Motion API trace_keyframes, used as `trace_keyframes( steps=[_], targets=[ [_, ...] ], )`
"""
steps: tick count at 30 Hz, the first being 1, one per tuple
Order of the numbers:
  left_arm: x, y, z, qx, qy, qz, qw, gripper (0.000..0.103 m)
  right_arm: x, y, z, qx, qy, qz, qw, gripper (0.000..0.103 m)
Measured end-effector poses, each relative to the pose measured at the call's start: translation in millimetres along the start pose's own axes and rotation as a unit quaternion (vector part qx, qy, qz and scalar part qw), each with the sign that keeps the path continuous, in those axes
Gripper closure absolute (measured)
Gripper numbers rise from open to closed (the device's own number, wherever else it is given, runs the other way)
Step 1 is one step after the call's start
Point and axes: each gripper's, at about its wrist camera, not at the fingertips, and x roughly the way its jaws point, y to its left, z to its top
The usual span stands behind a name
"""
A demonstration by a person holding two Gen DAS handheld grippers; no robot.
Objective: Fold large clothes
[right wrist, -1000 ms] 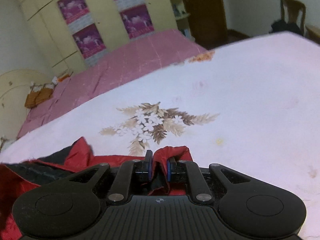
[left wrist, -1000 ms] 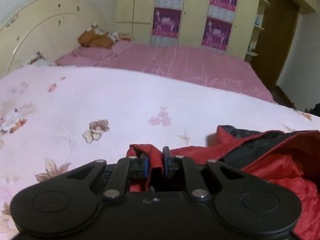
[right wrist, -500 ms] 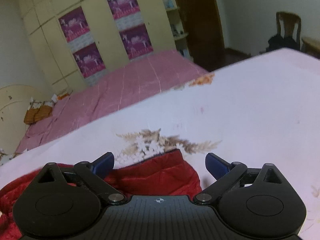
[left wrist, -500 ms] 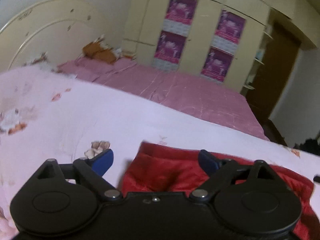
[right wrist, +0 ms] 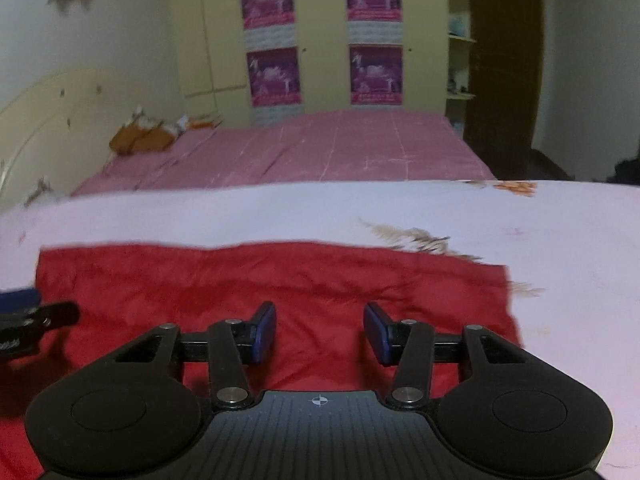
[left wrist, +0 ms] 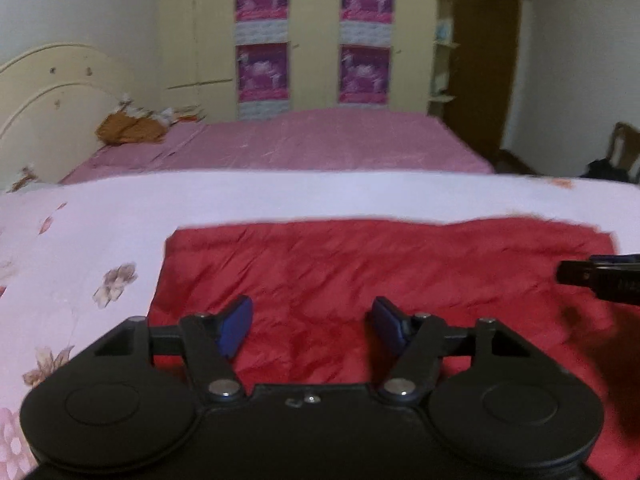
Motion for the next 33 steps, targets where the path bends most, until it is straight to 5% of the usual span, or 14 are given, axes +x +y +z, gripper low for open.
trace_keyframes(
  steps=[8, 15, 20, 26, 33],
  targets=[
    [16.8, 19.6, -12.1, -0.041, 0.02, 0.032, 0.9985, 0.036, 48.4, -45.6, -13.1, 0.015, 0.028, -0.096, 0.995, 0.054],
    [-8.1, 32.2, -0.5, -0.06, 0.01, 0.025, 0.9979, 0.039, 21.7, -64.7, -4.4, 0.05, 0.025, -0.067, 0.996, 0.051],
    [-61.3, 22.2, -2.5, -0.042, -0.02, -0.013, 0.9988, 0.037, -38.3, -36.4, -8.8, 0.035, -0.004, -0.011, 0.999, 0.051],
    [-90.3, -1.3, -37.4, -0.019, -0.004, -0.032, 0.9993, 0.033, -76.9, 4.7, -42.3, 0.004, -0.002, 0.037, 0.999, 0.051],
    [-66.8, 10.1, -62.4, -0.01, 0.032, 0.016, 0.9993, 0.032, -56.9, -3.4, -77.1, -0.048, 0.019, -0.018, 0.999, 0.051]
  ],
)
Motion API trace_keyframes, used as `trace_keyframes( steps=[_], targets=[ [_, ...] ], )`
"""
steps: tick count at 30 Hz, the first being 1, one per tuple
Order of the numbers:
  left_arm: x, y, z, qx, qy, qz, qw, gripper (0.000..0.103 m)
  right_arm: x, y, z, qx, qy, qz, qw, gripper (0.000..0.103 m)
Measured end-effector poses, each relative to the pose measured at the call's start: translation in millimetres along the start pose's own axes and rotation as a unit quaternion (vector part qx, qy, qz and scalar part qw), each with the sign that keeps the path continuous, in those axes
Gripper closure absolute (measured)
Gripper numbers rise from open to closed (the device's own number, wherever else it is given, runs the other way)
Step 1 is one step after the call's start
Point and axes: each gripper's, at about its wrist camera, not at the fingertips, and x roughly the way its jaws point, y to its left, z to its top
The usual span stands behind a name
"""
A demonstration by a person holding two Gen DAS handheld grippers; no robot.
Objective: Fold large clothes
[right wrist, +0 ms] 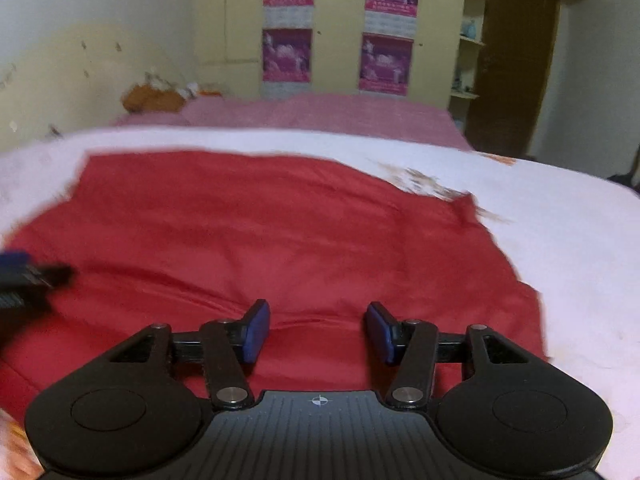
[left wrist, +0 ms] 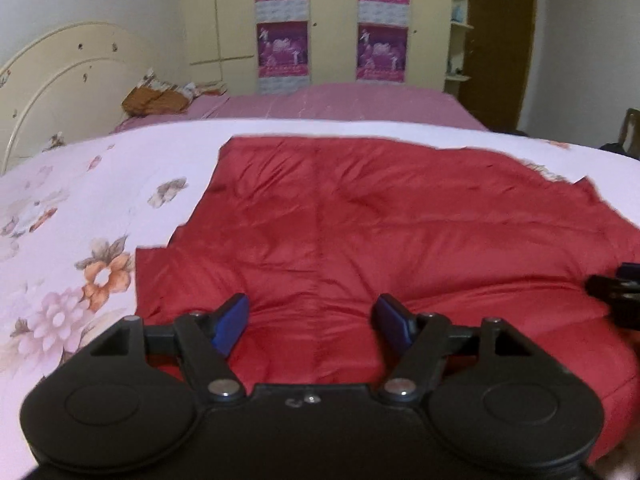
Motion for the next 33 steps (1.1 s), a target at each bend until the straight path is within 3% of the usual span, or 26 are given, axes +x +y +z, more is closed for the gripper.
trace_keyframes(
  steps=[3, 8, 11, 17, 23, 24, 26, 33],
  targets=[
    [3.5, 6.0, -0.5, 0.001, 0.002, 0.006, 1.0, 0.032, 12.5, -12.6, -6.2, -0.01, 0.0, -0.046, 0.999, 0.051],
    [-2.0, 7.3, 3.4, -0.004, 0.012, 0.013, 0.9998, 0.033, 17.5, -24.4, -0.1, 0.003, 0.017, -0.046, 0.999, 0.051],
    [-16.2, 6.2, 5.5, -0.012, 0.015, 0.009, 0.9998, 0.034, -7.2, -29.5, 4.6, 0.039, 0.012, -0.025, 0.999, 0.05],
    [-50.8, 7.5, 4.0, -0.008, 0.009, -0.003, 0.9999, 0.025, -54.1, -35.3, -0.5, 0.054, 0.004, -0.016, 0.998, 0.05],
    [-78.1, 13.8, -5.0, -0.023, 0.01, -0.022, 0.9995, 0.024, -95.5, -38.5, -23.8, 0.079, 0.015, -0.009, 0.997, 0.05],
    [-83.0, 14.8, -8.2, -0.027, 0.012, -0.023, 0.9993, 0.024, -100.3, -40.4, -28.0, 0.085, 0.02, -0.005, 0.996, 0.046],
    [-91.4, 19.7, -15.4, -0.043, 0.023, -0.037, 0.9981, 0.022, -109.8, -42.6, -37.8, 0.101, 0.029, 0.003, 0.994, 0.014],
    [-106.9, 46.7, -52.6, -0.138, 0.072, -0.071, 0.9853, 0.022, -120.7, -47.9, -61.5, 0.136, 0.054, 0.033, 0.989, 0.014]
  ],
)
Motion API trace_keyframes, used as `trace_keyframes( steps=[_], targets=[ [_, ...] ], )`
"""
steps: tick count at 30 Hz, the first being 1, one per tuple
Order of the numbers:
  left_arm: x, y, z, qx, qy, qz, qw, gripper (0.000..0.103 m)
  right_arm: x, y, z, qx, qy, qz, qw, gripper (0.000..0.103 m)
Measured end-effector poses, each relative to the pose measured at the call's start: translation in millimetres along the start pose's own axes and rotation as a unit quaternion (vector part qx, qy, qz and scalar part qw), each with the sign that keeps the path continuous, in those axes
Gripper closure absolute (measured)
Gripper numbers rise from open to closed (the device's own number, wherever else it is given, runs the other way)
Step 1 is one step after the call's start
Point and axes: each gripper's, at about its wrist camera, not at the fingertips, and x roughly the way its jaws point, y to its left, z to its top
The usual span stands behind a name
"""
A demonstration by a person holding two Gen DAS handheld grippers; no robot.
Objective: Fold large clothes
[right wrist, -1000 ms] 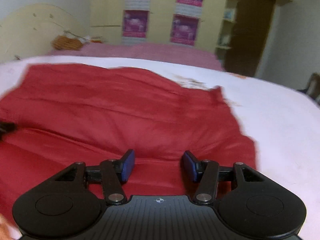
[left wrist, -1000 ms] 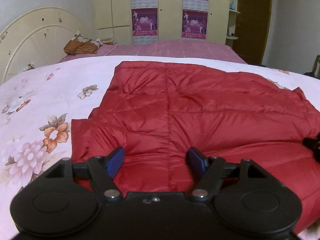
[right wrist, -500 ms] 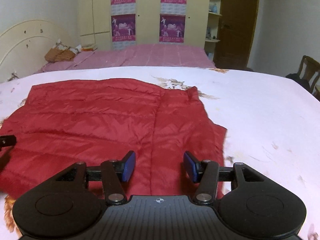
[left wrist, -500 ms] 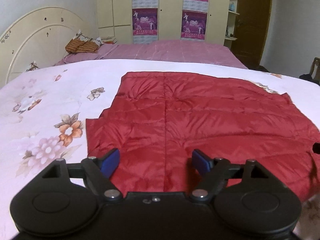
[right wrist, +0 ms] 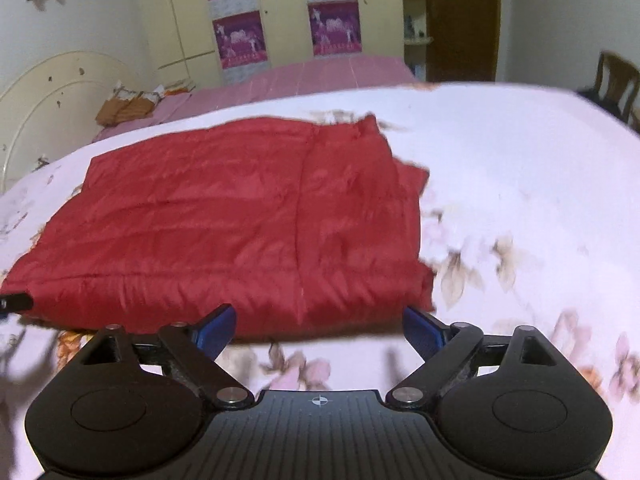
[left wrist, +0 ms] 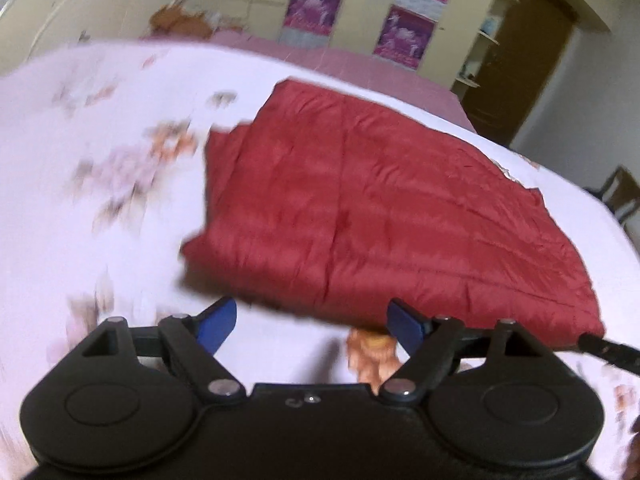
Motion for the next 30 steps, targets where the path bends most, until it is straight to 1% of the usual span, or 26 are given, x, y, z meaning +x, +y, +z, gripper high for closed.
trace_keyframes(
  steps=[3, 4, 6, 8, 10, 12, 13, 14, 15, 17, 19, 21, 24, 25, 27, 29, 30],
  targets=[
    [3.2, 10.0, -5.7, -0.033, 0.008, -0.011, 0.9994, 0.025, 0.8, -5.5, -2.7, 0.031, 0.009, 0.012, 0.999, 0.014],
    [1.9, 11.8, -5.3, -0.042, 0.002, -0.011, 0.9991, 0.028, -3.3, -2.8, -1.9, 0.026, 0.0, 0.002, 1.0, 0.014],
    [-5.5, 10.5, -3.1, -0.041, -0.027, -0.011, 0.9987, 0.03, -19.7, 9.1, 1.0, -0.012, -0.048, 0.0, 0.999, 0.014],
    [-11.7, 3.7, 1.3, -0.024, -0.06, -0.014, 0.9978, 0.033, -27.7, 18.8, 3.9, -0.036, -0.074, 0.0, 0.997, 0.014],
    [-9.9, -5.9, 7.6, -0.007, -0.08, -0.018, 0.9966, 0.034, -26.5, 27.1, 9.6, -0.044, -0.088, 0.01, 0.995, 0.014],
    [0.9, -14.1, 14.5, 0.0, -0.082, -0.025, 0.9964, 0.04, -14.6, 35.5, 14.1, -0.047, -0.087, 0.017, 0.995, 0.014],
    [8.8, -17.6, 17.6, 0.004, -0.083, -0.022, 0.9963, 0.04, -7.4, 38.7, 14.9, -0.049, -0.086, 0.017, 0.995, 0.016],
    [16.7, -19.8, 19.8, 0.008, -0.082, -0.015, 0.9965, 0.04, 0.4, 41.5, 15.7, -0.053, -0.08, 0.016, 0.995, 0.025],
    [26.7, -20.4, 21.1, 0.013, -0.075, -0.005, 0.9971, 0.04, 10.2, 43.9, 15.3, -0.06, -0.07, 0.012, 0.996, 0.028],
    [47.5, -16.0, 20.1, 0.016, -0.047, 0.017, 0.9986, 0.048, 30.3, 42.3, 12.3, -0.077, -0.047, -0.018, 0.996, 0.028],
    [55.4, -12.8, 16.0, 0.03, -0.041, 0.027, 0.9984, 0.053, 46.3, 33.2, 6.4, -0.081, -0.03, -0.038, 0.996, 0.028],
    [56.0, -13.1, 14.2, 0.04, -0.041, 0.029, 0.9979, 0.054, 52.2, 24.9, 2.9, -0.087, -0.023, -0.051, 0.995, 0.028],
    [47.7, -9.0, 15.6, 0.022, -0.035, 0.026, 0.9988, 0.056, 41.9, 16.5, 3.8, -0.072, -0.019, -0.054, 0.996, 0.028],
    [39.9, -7.2, 16.3, 0.012, -0.036, 0.023, 0.999, 0.056, 33.0, 14.3, 4.0, -0.062, -0.025, -0.052, 0.996, 0.028],
    [24.4, -2.8, 16.0, -0.003, -0.035, 0.009, 0.9994, 0.045, 15.8, 9.1, 3.3, -0.048, -0.032, -0.047, 0.997, 0.028],
    [8.9, 4.0, 10.8, -0.025, -0.031, 0.0, 0.9992, 0.021, 4.2, 0.8, 1.7, -0.032, -0.027, -0.045, 0.998, 0.028],
    [2.6, 8.4, 7.3, -0.041, -0.028, -0.001, 0.9988, 0.018, -0.2, -4.3, 0.7, -0.019, -0.022, -0.045, 0.999, 0.028]
  ],
)
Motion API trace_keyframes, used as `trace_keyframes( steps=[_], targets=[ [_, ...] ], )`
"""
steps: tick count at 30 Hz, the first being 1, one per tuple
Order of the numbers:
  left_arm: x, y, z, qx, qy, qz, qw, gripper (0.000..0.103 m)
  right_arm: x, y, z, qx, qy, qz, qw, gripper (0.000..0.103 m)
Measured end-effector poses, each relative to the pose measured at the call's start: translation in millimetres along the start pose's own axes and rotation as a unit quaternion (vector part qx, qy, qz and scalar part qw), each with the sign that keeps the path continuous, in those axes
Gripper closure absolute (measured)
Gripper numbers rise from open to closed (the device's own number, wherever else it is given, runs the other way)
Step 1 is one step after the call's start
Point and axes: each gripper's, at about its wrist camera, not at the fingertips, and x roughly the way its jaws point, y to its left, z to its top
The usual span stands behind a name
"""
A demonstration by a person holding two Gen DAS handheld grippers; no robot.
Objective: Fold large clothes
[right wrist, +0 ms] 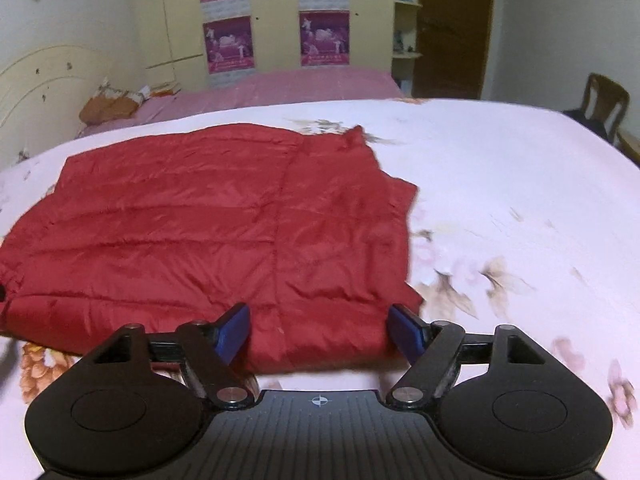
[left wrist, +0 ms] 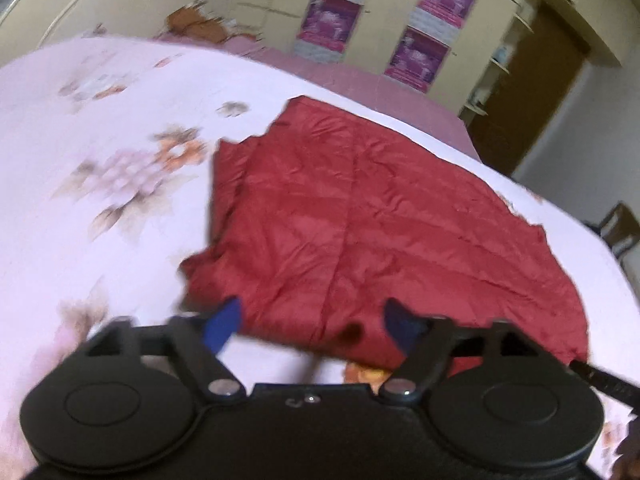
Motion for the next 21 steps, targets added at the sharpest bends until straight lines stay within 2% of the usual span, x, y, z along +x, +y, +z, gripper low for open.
trace_keyframes(
  steps=[3, 7, 10, 13, 15, 16, 17, 18, 20, 21],
  targets=[
    [-7.2, 19.0, -10.0, -0.06, 0.029, -0.024, 0.9975, 0.02, -6.2, -23.0, -6.6, 0.07, 0.032, 0.019, 0.997, 0.028],
    [12.6, 40.6, -17.4, -0.139, 0.056, -0.069, 0.9863, 0.027, -3.3, -34.4, -15.5, 0.144, 0.065, 0.072, 0.985, 0.028],
    [30.5, 48.3, -14.2, -0.181, 0.044, -0.091, 0.9784, 0.028, 6.7, -33.7, -13.7, 0.175, 0.061, 0.092, 0.978, 0.028],
    [44.5, 49.6, -5.7, -0.198, 0.027, -0.101, 0.9747, 0.029, 16.0, -33.1, -5.9, 0.196, 0.045, 0.102, 0.974, 0.028],
    [52.2, 49.8, -0.3, -0.206, 0.017, -0.101, 0.9731, 0.034, 23.8, -32.2, 0.5, 0.208, 0.037, 0.1, 0.972, 0.028],
    [55.0, 50.3, 1.8, -0.212, 0.013, -0.098, 0.9722, 0.04, 27.3, -30.9, 2.4, 0.212, 0.034, 0.1, 0.972, 0.035],
    [57.2, 51.4, 3.3, -0.217, 0.012, -0.095, 0.9715, 0.049, 30.3, -28.6, 4.1, 0.211, 0.033, 0.099, 0.972, 0.056],
    [59.2, 53.0, 4.5, -0.223, 0.012, -0.093, 0.9704, 0.053, 33.4, -26.9, 5.8, 0.21, 0.034, 0.099, 0.972, 0.061],
    [60.1, 57.4, 6.7, -0.23, 0.015, -0.09, 0.969, 0.068, 37.2, -26.4, 8.6, 0.217, 0.035, 0.104, 0.97, 0.077],
    [59.2, 59.4, 6.9, -0.23, 0.016, -0.09, 0.9688, 0.071, 36.8, -25.6, 9.7, 0.212, 0.032, 0.104, 0.971, 0.08]
  ],
)
